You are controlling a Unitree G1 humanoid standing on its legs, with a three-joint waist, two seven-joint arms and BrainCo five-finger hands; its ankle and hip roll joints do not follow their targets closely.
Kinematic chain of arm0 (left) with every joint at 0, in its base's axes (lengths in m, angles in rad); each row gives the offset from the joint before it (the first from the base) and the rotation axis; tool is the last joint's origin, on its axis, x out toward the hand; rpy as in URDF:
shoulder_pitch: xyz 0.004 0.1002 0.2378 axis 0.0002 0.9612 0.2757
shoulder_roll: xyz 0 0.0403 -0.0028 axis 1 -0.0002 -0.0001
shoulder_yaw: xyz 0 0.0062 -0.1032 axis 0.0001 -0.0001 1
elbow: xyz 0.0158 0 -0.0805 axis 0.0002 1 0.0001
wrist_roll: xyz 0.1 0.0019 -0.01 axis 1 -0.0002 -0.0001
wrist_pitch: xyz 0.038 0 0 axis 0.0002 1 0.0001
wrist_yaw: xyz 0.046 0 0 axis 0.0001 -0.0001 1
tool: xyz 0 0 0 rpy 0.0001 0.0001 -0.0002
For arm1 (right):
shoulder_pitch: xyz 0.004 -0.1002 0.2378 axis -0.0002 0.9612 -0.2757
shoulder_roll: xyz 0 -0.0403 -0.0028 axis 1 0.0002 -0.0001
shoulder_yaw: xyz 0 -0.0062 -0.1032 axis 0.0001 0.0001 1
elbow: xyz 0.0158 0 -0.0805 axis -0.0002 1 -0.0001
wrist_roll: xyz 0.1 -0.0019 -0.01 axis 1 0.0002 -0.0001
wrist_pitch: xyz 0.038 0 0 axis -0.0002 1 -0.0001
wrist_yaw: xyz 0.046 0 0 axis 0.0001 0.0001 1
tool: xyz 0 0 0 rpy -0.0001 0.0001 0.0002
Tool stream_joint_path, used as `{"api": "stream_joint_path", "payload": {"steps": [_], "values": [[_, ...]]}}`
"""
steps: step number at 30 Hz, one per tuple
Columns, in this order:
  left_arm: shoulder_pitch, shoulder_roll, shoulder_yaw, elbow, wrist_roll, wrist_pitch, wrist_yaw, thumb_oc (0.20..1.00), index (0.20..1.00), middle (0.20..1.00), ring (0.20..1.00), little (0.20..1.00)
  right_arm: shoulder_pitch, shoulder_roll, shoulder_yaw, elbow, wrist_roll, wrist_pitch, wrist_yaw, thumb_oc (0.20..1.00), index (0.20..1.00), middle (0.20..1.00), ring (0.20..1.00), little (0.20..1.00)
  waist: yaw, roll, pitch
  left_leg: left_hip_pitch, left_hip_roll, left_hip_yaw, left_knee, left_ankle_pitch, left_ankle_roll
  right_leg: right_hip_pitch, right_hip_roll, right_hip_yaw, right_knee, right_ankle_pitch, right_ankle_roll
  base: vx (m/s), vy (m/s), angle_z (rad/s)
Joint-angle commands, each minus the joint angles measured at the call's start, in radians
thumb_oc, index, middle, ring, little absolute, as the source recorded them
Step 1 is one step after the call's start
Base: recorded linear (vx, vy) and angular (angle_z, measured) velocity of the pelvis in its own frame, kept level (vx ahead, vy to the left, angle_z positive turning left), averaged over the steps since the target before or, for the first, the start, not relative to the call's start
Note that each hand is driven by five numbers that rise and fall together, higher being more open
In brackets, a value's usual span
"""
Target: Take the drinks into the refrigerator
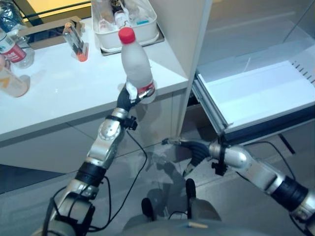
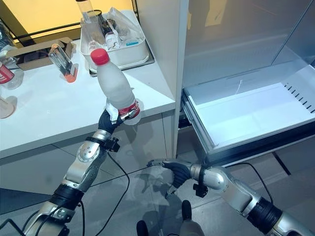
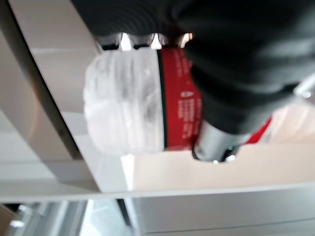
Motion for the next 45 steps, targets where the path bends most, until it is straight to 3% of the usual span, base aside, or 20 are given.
{"api": "stream_joint_path", "payload": {"steps": [1, 2, 5, 8, 13, 18, 23, 29, 35, 38, 45], "values": [[-0.012, 0.097, -0.013, 0.099, 0.014, -0.014, -0.009, 0.200, 0.200, 0.200, 0.200, 0.200, -0.059, -0.042, -0.080, -0.115, 0.279, -0.029, 0.015, 1.000, 1.000, 1.000, 1.000, 1.000, 0.022, -0.074, -0.049, -0.031, -0.012, -0.030, 0.001, -0.021, 0.001, 0.040, -0.050, -0.029, 0.013, -0.028, 0.090, 0.05, -0.002, 0.02], [-0.001, 0.099, -0.010, 0.103, 0.004, -0.016, -0.015, 0.200, 0.200, 0.200, 0.200, 0.200, -0.043, -0.056, -0.115, -0.139, 0.383, -0.029, 0.028, 1.000, 1.000, 1.000, 1.000, 1.000, 0.017, -0.077, -0.057, -0.025, -0.011, -0.028, 0.001, -0.023, 0.000, 0.044, -0.048, -0.029, 0.014, -0.030, 0.089, 0.05, -0.005, 0.02], [0.032, 0.097, -0.002, 0.103, -0.023, -0.019, -0.037, 0.200, 0.200, 0.200, 0.200, 0.200, -0.026, -0.093, -0.211, -0.194, 0.515, -0.035, 0.031, 1.000, 1.000, 1.000, 1.000, 1.000, 0.016, -0.086, -0.078, -0.011, -0.008, -0.025, 0.001, -0.030, -0.001, 0.057, -0.044, -0.028, 0.015, -0.037, 0.088, 0.05, -0.008, -0.01], [0.088, 0.069, 0.024, 0.094, -0.041, -0.016, -0.046, 0.200, 0.200, 0.200, 0.200, 0.200, 0.046, -0.072, -0.345, -0.227, 0.622, -0.030, 0.022, 1.000, 1.000, 1.000, 1.000, 1.000, 0.012, -0.094, -0.104, 0.002, -0.005, -0.023, 0.001, -0.038, -0.001, 0.065, -0.041, -0.026, 0.018, -0.042, 0.087, 0.04, -0.009, -0.02], [0.203, 0.000, 0.070, 0.043, -0.059, -0.008, -0.069, 0.200, 0.200, 0.200, 0.200, 0.200, 0.160, 0.000, -0.528, -0.245, 0.685, -0.005, 0.008, 1.000, 1.000, 1.000, 1.000, 1.000, 0.008, -0.102, -0.147, 0.023, 0.001, -0.026, 0.001, -0.053, 0.001, 0.087, -0.036, -0.026, 0.018, -0.057, 0.083, 0.06, -0.017, -0.02], [0.301, -0.055, 0.094, -0.016, -0.079, 0.003, -0.089, 0.200, 0.200, 0.200, 0.200, 0.200, 0.244, 0.057, -0.621, -0.157, 0.634, 0.011, -0.057, 1.000, 1.000, 1.000, 1.000, 1.000, 0.015, -0.104, -0.183, 0.042, 0.003, -0.028, 0.001, -0.064, 0.002, 0.111, -0.032, -0.027, 0.014, -0.068, 0.078, 0.05, -0.007, -0.02], [0.367, -0.089, 0.090, -0.091, -0.103, 0.009, -0.110, 0.200, 0.200, 0.200, 0.200, 0.200, 0.257, 0.076, -0.616, -0.031, 0.629, 0.036, -0.085, 1.000, 1.000, 1.000, 1.000, 1.000, 0.034, -0.104, -0.205, 0.044, 0.004, -0.036, 0.001, -0.064, 0.005, 0.125, -0.030, -0.036, 0.009, -0.078, 0.076, 0.00, 0.000, 0.00], [0.388, -0.074, 0.055, -0.158, -0.090, 0.015, -0.121, 0.200, 0.200, 0.200, 0.200, 0.200, 0.193, 0.096, -0.547, 0.090, 0.653, 0.049, -0.131, 1.000, 1.000, 1.000, 1.000, 1.000, 0.059, -0.098, -0.212, 0.041, 0.004, -0.046, 0.001, -0.059, 0.007, 0.131, -0.030, -0.043, 0.005, -0.079, 0.073, 0.00, 0.000, 0.01], [0.394, -0.047, 0.041, -0.202, -0.058, 0.012, -0.129, 0.200, 0.200, 0.200, 0.200, 0.200, 0.125, 0.108, -0.514, 0.125, 0.583, 0.033, -0.161, 1.000, 1.000, 1.000, 1.000, 1.000, 0.073, -0.088, -0.216, 0.038, 0.000, -0.055, 0.001, -0.057, 0.010, 0.134, -0.034, -0.053, 0.005, -0.082, 0.075, 0.01, 0.001, 0.03], [0.377, -0.041, 0.028, -0.213, -0.022, 0.008, -0.109, 0.200, 0.200, 0.200, 0.200, 0.200, 0.054, 0.131, -0.473, 0.157, 0.417, 0.021, -0.225, 1.000, 1.000, 1.000, 1.000, 1.000, 0.086, -0.080, -0.220, 0.038, -0.002, -0.062, 0.001, -0.058, 0.012, 0.143, -0.036, -0.057, 0.005, -0.085, 0.074, 0.01, 0.002, 0.06], [0.342, -0.026, -0.035, -0.233, 0.017, 0.010, -0.099, 0.200, 0.200, 0.200, 0.200, 0.200, -0.067, 0.211, -0.344, 0.278, 0.400, 0.035, -0.259, 1.000, 1.000, 1.000, 1.000, 1.000, 0.099, -0.071, -0.222, 0.037, -0.004, -0.069, 0.001, -0.056, 0.013, 0.147, -0.038, -0.062, 0.004, -0.086, 0.073, 0.00, 0.003, 0.04]]}}
